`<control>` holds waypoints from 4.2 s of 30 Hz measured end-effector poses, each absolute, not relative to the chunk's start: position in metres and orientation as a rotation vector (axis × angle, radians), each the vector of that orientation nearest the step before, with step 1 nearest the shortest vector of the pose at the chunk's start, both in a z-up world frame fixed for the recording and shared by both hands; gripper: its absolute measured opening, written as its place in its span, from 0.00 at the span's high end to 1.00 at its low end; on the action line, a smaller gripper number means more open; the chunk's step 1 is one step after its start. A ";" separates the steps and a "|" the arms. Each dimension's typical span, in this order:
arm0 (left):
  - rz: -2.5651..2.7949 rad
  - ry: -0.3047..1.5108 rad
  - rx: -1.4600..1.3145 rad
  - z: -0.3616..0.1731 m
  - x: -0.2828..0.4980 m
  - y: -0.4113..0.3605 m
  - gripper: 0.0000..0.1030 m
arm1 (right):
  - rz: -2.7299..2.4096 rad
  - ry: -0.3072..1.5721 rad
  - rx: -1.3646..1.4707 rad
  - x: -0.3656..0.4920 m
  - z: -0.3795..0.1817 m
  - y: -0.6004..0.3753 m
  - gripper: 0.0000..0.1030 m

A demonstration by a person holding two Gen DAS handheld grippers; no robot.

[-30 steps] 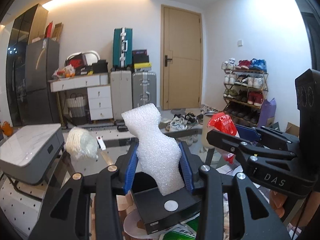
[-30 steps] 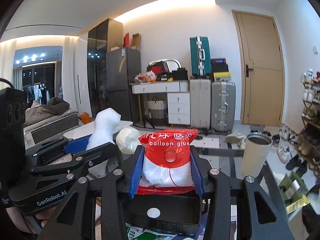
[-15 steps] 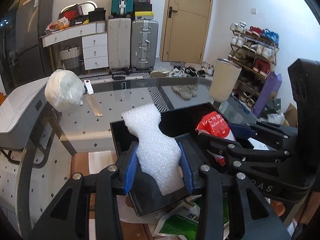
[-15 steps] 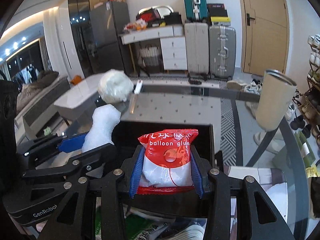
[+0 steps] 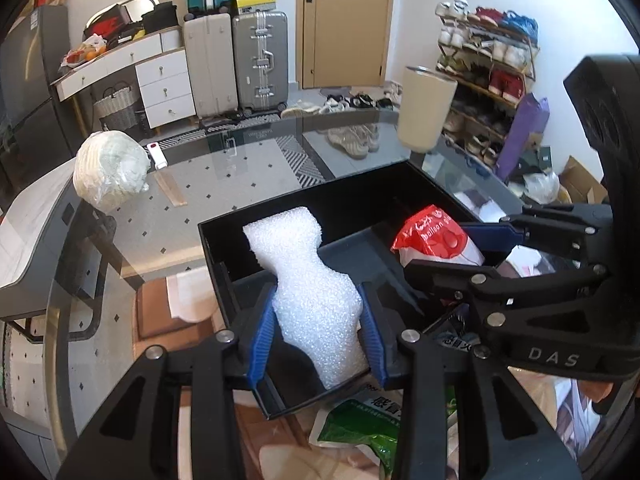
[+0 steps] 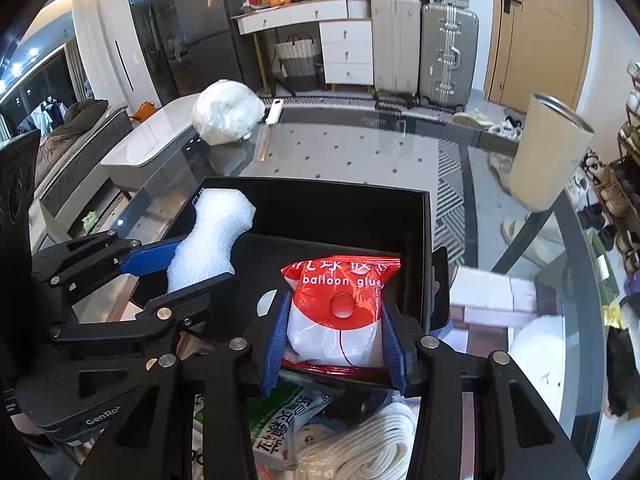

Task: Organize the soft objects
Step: 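Carry the foam with the left tool and the glue bag with the right tool into the black box, then reach the left tool to the green sachet while the right tool reaches the bagged white rope, then grasp the green sachet with the left tool while the right tool grasps the bagged rope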

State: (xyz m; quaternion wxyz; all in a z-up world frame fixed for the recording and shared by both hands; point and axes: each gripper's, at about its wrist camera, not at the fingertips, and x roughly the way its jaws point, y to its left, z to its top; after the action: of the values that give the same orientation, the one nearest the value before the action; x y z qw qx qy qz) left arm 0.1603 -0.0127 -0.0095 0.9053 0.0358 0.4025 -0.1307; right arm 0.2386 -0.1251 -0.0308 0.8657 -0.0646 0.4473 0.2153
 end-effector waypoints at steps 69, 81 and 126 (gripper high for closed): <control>-0.201 0.986 0.063 -0.037 0.087 0.004 0.18 | 0.395 1.156 -0.062 0.173 -0.062 -0.230 0.19; -0.193 1.030 0.104 -0.047 0.082 0.002 0.18 | 0.376 1.150 -0.087 0.180 -0.067 -0.226 0.19; -0.237 0.766 0.148 0.007 0.057 -0.003 0.88 | 0.447 0.936 -0.243 0.136 -0.029 -0.190 0.68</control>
State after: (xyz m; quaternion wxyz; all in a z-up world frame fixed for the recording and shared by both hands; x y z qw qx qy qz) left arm 0.0570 -0.0026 0.0072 0.9180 0.0722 0.3725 -0.1154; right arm 0.1358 -0.1901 -0.0288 0.8615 -0.1157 0.4461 0.2130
